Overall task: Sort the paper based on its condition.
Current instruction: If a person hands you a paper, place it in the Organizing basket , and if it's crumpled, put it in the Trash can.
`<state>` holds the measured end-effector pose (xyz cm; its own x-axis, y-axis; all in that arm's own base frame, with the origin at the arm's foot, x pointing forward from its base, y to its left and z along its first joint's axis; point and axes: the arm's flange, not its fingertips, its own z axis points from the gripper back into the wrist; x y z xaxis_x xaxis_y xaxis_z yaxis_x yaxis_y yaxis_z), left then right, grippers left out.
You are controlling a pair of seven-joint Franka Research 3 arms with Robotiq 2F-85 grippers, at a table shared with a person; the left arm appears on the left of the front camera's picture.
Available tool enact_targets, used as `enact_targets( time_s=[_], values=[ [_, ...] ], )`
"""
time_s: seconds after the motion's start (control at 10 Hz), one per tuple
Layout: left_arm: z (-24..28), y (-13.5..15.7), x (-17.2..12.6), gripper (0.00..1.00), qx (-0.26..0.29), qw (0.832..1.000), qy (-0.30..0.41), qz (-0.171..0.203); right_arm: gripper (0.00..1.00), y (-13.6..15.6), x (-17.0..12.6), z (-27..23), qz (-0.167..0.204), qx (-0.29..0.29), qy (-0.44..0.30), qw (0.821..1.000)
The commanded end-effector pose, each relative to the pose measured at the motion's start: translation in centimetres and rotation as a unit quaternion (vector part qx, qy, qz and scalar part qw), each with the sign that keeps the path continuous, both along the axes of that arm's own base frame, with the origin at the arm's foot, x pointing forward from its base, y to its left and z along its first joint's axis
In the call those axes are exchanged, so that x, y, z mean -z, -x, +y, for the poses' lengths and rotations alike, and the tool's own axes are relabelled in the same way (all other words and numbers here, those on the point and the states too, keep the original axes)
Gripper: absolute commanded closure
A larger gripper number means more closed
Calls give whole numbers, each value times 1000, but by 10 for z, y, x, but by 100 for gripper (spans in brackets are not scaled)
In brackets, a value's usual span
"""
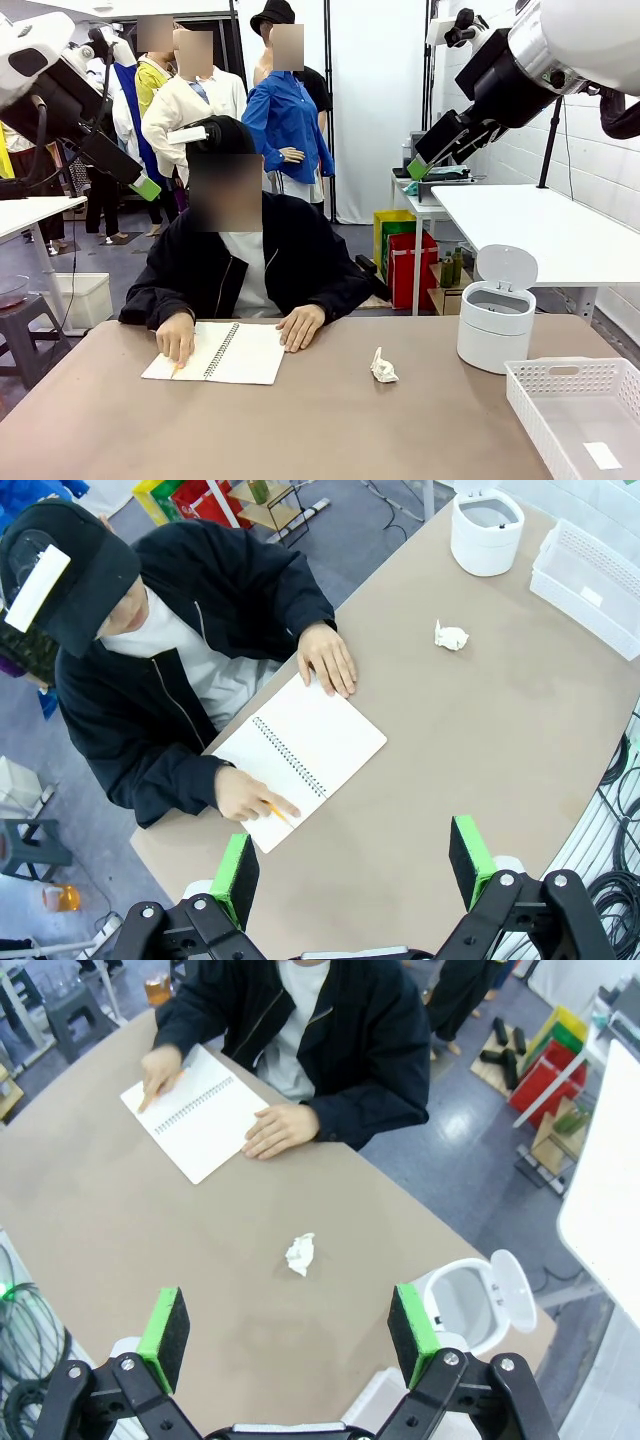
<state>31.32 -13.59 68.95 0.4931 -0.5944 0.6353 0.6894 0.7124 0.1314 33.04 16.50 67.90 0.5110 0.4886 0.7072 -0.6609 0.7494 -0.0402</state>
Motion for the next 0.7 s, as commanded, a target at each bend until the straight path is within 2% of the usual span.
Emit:
enact_targets(
  time_s=[0.0,0.1,0.4,0.6],
  values=[
    [1,0,0,0,0,1000,0,2,0,-18,10,18,49,24,23,998],
    [1,0,0,0,0,1000,0,2,0,-27,20,26,68,39,43,996],
    [1,0,0,0,0,1000,0,2,0,-53,62,53,132,32,100,986],
    [1,0,0,0,0,1000,0,2,0,-66,108,72,138,39,133,981]
  ],
)
